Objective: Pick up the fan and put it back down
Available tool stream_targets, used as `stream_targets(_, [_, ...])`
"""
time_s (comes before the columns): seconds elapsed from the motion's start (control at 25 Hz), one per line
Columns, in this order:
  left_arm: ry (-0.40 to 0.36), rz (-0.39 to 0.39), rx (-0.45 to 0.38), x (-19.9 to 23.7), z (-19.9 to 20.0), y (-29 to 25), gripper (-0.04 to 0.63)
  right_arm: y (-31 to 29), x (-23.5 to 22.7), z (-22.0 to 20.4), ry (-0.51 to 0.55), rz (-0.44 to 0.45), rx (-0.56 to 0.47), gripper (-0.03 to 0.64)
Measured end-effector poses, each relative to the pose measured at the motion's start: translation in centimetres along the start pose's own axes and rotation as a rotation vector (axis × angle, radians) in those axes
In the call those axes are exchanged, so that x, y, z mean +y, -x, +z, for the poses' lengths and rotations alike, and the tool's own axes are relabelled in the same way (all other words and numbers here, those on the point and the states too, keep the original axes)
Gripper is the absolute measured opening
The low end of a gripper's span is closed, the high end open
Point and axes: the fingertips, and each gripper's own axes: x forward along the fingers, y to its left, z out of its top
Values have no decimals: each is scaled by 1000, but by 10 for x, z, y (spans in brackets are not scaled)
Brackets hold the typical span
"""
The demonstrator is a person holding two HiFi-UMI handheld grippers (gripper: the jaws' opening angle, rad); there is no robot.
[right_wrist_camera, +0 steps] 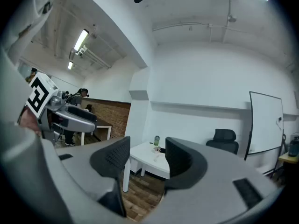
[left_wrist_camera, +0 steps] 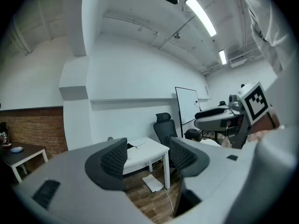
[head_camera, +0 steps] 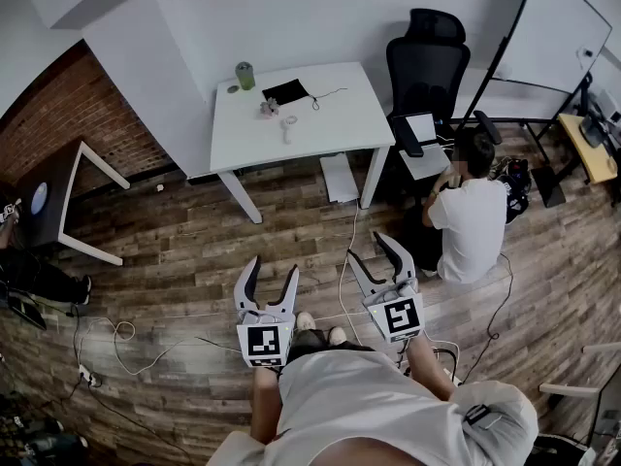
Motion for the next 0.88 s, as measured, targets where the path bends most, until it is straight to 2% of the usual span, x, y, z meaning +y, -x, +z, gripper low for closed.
stream_targets(0.12, [-2,6,-8,-4,2,-7,279,-3,-3,-4,-36,20,-2,245])
stream_targets(0.32, [13,15,-3,-5,-1,-11,276,-9,-4,-1,-20,28,-13,264])
stream_targets(0.88, [23,7,5,50,-15,-71,265,-83,-15,-10,-10,10,16,261])
